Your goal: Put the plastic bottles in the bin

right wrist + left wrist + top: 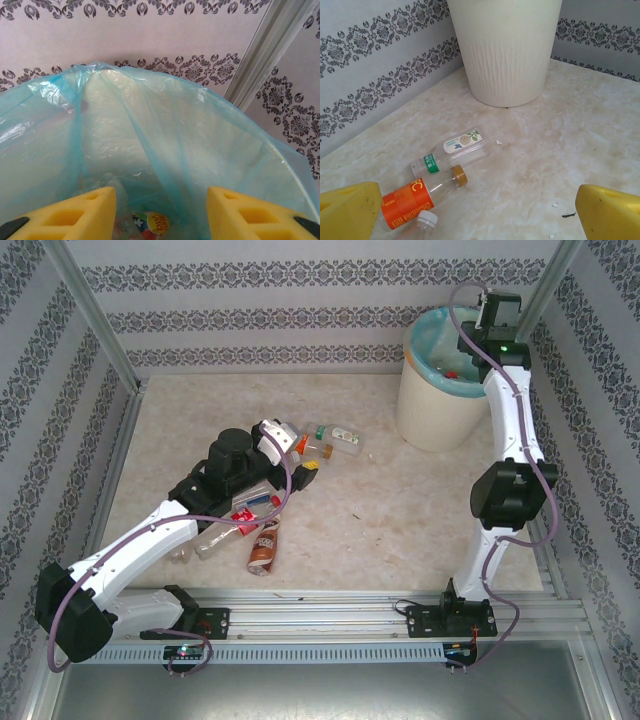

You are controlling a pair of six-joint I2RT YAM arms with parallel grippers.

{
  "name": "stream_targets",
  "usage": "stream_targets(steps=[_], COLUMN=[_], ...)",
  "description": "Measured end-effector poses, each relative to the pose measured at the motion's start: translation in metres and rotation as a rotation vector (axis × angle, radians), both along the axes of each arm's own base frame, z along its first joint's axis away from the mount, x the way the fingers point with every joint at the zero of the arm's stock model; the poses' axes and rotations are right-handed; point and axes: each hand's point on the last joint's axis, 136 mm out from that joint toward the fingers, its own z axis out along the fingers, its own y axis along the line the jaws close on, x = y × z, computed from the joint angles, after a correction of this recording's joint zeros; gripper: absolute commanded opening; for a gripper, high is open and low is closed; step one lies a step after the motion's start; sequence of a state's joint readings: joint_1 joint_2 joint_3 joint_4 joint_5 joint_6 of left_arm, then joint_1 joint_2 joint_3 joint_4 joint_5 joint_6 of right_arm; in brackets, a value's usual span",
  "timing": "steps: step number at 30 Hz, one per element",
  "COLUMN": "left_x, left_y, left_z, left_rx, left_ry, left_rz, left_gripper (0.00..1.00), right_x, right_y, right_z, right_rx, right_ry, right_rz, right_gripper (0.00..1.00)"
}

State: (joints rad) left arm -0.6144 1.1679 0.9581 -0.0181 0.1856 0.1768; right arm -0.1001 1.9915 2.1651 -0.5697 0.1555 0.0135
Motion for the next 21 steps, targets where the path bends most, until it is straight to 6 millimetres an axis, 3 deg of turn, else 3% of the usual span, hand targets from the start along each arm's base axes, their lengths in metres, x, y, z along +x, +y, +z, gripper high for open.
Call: stream_targets(steps=[7,12,18,21], left_x=[0.001,0.009,0.021,0.026], left_y=[0.002,0.015,0.048,0.078], left_z=[0.000,0.009,0.045,0.035], left_rx=[0.010,0.046,0.066,0.087], left_ry=[-0.001,-0.006,-0.007,0.078], left_rz=[0.013,0.093,0.285,0.398], left_gripper=[1.00,0.98,0.98,0.98], right_x=[-0.009,-0.028,-0.089,-0.125], right_y=[0.018,0.054,0.112,0.146], right_z=[0.007,0.039,0.102,0.123], right_rx=[0.022,0.044,0.068,0.077], right_ry=[0.004,-0.044,-0.182,-0.249], right_rz=[0.046,0.123,0.242,0.331], right_gripper=[0.50,0.52,0.52,0.53])
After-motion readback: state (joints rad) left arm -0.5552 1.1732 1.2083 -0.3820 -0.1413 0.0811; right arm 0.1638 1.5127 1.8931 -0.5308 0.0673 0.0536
